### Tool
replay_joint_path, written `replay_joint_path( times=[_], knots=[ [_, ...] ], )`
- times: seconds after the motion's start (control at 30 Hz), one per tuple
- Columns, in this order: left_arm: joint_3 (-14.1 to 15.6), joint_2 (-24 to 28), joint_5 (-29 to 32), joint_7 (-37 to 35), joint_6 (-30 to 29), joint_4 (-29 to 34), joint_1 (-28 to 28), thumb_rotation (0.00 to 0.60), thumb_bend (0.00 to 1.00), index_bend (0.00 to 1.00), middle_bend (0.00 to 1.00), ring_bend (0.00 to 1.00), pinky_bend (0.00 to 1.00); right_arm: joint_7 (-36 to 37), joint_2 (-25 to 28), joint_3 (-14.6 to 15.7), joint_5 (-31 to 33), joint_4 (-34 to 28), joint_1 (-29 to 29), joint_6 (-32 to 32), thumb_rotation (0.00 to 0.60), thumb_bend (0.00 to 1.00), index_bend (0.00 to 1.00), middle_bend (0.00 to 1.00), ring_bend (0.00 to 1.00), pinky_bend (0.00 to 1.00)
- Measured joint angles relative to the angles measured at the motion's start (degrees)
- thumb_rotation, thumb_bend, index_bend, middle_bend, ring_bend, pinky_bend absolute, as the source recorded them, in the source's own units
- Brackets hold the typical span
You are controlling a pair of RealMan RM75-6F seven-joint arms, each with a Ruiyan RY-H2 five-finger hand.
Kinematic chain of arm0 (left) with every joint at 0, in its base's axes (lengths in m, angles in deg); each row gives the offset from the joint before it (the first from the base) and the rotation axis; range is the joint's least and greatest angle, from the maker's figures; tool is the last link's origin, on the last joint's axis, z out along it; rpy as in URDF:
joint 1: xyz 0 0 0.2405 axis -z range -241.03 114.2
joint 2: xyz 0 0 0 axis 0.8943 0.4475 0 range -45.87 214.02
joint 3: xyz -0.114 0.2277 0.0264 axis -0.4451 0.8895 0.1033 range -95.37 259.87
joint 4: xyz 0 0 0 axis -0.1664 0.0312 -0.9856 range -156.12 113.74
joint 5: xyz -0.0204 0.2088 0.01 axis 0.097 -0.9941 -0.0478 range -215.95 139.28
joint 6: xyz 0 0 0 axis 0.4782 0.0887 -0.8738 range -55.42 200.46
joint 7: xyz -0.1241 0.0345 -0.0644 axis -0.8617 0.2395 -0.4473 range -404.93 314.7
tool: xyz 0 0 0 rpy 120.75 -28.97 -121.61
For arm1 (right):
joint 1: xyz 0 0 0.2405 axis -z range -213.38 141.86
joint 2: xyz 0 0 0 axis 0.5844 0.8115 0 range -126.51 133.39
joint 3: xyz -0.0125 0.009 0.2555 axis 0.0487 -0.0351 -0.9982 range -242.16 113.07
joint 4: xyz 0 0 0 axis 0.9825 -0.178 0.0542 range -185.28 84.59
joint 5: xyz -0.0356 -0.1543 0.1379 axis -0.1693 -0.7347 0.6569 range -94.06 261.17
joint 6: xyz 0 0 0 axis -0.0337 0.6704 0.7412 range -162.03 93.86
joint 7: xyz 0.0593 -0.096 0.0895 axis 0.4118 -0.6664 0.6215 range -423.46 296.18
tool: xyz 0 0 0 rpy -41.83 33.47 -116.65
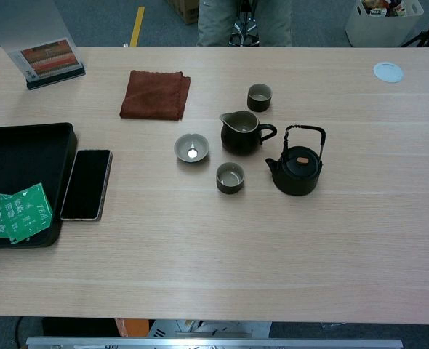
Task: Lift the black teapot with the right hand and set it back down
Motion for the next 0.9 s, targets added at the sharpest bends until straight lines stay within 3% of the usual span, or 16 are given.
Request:
replay_joint_path(
  times=[0.57,0.9],
  knots=[
    [-0.1,-0.2,-0.3,-0.8,-0.4,0.1,0.1,0.467,0.38,0.05,0.09,0.0,0.04,-0.7,1.1,-0.2,-1.7,-1.4,-2.3,2.7,0.6,0.04,0.35,0.39,0.21,0.2],
    [0.2,0.4,0.6,-1.9,-1.4,0.2,-1.2,0.475,0.38,0.06,0.09,0.0,0.04,-2.2,2.2,-1.9,-0.4,-6.0,-10.1,14.6,0.596,0.0,0.45,0.5,0.32,0.2]
  ],
)
